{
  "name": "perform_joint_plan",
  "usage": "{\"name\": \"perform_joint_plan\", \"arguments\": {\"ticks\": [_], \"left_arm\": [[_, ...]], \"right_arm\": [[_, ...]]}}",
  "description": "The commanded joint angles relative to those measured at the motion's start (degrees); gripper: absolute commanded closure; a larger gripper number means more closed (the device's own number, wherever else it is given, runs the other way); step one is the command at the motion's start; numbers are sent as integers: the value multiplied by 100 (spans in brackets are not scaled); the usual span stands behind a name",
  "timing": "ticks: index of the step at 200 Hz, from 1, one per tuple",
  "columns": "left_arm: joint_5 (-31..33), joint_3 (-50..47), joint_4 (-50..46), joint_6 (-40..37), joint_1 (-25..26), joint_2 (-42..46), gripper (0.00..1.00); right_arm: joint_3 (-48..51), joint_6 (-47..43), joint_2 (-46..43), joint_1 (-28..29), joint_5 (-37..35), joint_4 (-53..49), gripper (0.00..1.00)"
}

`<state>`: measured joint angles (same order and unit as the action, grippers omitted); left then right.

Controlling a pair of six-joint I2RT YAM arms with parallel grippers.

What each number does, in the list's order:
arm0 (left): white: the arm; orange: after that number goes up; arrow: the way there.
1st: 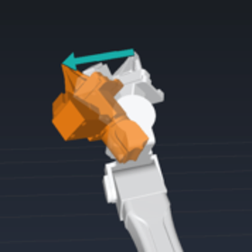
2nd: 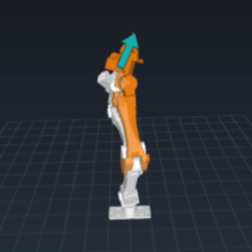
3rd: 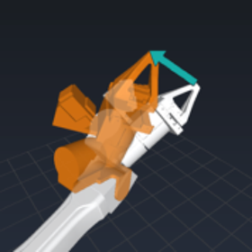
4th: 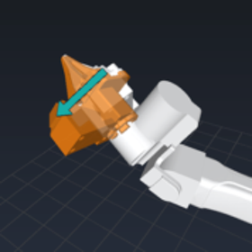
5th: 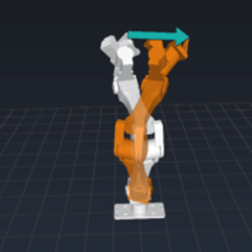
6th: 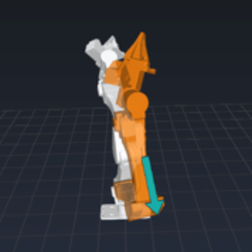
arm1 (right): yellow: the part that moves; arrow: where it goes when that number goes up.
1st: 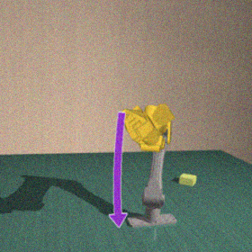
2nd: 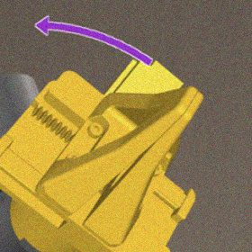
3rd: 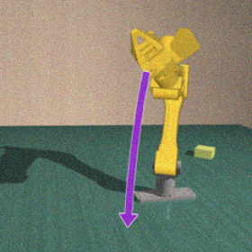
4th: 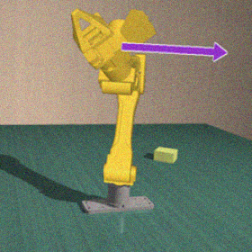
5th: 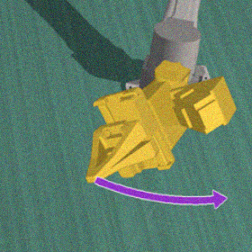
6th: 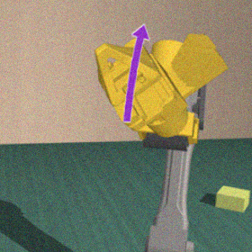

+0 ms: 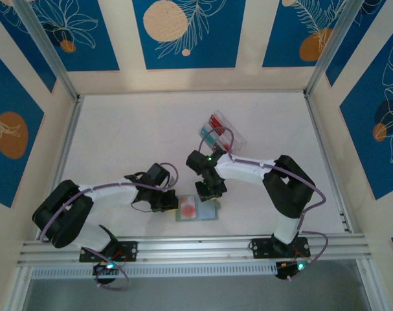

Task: Put the credit cards into the card holder

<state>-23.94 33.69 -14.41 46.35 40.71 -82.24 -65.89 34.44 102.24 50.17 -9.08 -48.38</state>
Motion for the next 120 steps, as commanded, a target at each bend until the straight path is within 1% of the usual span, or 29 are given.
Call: {"name": "perform_joint_plan", "arguments": {"ticks": [1,16,29,66,86,98,120], "left_arm": [[35,132,-138,-48,-61,64,90],[30,137,-121,-47,-61,50,90],[19,138,-104,-51,-63,24,90],[-31,102,-5,-13,-62,-38,90],[-36,87,11,-19,-60,-55,90],[-47,84,35,-9,-62,-64,90],[-75,66,69,-2,-62,-64,90]], "right_arm": [[88,-1,114,29,-111,-153,69],[154,39,159,68,-24,-68,70],[186,75,183,109,18,-19,74],[94,105,139,175,-208,-140,78],[43,74,139,208,-156,-156,81],[19,64,141,223,-123,-148,85],[15,13,46,229,158,23,85]]}}
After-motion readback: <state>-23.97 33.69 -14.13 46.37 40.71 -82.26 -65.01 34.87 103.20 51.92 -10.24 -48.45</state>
